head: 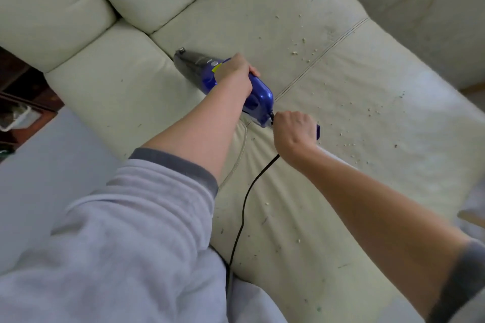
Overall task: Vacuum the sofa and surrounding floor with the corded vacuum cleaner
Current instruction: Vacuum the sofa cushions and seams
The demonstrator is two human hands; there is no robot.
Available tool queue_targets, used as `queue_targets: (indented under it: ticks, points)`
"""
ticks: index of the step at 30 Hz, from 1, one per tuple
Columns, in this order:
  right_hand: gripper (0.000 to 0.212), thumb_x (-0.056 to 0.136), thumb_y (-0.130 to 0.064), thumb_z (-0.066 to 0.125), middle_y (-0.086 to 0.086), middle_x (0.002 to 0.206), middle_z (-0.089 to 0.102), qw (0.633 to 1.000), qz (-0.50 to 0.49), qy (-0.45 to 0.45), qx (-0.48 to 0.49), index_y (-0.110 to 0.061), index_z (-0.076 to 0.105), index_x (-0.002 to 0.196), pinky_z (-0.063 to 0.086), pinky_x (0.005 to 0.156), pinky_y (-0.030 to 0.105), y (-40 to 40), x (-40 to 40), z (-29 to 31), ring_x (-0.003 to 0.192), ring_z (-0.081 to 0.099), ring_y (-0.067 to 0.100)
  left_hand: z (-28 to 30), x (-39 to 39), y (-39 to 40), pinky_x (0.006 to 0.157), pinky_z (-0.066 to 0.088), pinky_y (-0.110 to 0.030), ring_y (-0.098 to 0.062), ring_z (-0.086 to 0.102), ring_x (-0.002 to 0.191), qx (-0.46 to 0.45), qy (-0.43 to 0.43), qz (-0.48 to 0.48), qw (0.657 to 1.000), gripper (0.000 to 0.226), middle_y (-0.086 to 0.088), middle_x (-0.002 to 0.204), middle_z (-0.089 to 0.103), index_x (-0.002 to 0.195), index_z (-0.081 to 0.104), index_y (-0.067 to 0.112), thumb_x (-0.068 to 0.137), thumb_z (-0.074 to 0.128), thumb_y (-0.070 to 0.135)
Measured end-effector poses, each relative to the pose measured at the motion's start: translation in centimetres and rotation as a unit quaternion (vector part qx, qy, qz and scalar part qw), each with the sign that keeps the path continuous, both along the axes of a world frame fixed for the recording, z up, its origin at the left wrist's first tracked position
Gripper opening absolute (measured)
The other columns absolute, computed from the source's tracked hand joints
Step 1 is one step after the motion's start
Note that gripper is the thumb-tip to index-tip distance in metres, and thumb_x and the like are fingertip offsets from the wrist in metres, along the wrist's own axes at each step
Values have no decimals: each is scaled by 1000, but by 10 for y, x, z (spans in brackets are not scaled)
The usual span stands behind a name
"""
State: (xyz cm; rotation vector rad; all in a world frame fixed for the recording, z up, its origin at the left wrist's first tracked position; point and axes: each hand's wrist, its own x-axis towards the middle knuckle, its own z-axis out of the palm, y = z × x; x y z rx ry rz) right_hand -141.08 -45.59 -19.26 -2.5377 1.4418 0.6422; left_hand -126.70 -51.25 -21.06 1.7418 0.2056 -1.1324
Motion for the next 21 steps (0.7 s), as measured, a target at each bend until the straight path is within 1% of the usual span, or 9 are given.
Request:
queue_targets:
  ticks: [2,3,4,6,8,10,13,18,21]
  points:
    - [25,90,3,47,2,79,51,1000,-2,1,-12,-12,64,101,37,61,31,-6,5,5,72,47,24,11,7,-3,76,49,-24,-20,53,65,-7,28,17,999,60,1,41,56,25,49,16,82,39,3]
    - [24,90,3,48,2,79,51,1000,1,3,-17,-12,63,101,38,61,32,-11,7,7,72,48,24,11,8,-5,78,49,-22,-20,54,70,-6,13,3,1000,56,2,44,57,28,52,17,81,41,1]
    - [22,90,2,50,3,79,52,1000,10,7,-23,-12,63,101,40,61,32,-13,9,9,72,49,24,14,10,-4,80,51,-23,-20,56,72,3,1,3,1000,56,3,41,57,26,52,15,80,43,1]
    - [21,89,1,52,2,79,53,999,22,23,-29,-12,63,100,41,60,31,-12,8,14,72,51,23,20,14,4,78,54,-25,-21,57,68,29,-18,-26,999,58,3,34,54,21,50,11,78,45,2]
    - [19,90,-1,50,0,76,50,998,46,46,-21,-13,62,100,38,60,30,-5,9,21,72,51,21,23,14,11,70,54,-25,-22,56,62,66,-26,-47,996,54,3,35,55,22,51,9,76,44,4]
    - [17,91,-4,50,-1,70,45,995,75,63,-6,-14,60,101,38,61,28,0,10,24,72,50,19,18,17,15,62,50,-24,-22,54,56,71,-29,-57,995,53,0,37,56,22,49,10,74,42,5]
    - [16,92,-6,49,0,69,43,991,101,89,8,-13,59,103,38,64,27,-10,16,40,74,51,18,21,25,14,65,48,-25,-22,52,53,34,-6,-39,999,58,-2,36,54,20,45,11,77,38,9]
    - [17,93,-8,48,1,75,49,988,115,97,15,-12,59,105,40,65,27,-23,28,63,74,52,20,44,36,3,68,48,-23,-20,55,62,57,-10,-43,997,56,3,34,53,20,46,11,75,38,7]
    - [11,94,-9,48,0,69,45,986,128,103,13,-13,57,99,40,65,27,-28,23,75,74,52,19,57,30,0,73,51,-26,-20,53,62,60,-3,-31,998,53,2,36,54,25,49,12,76,37,7]
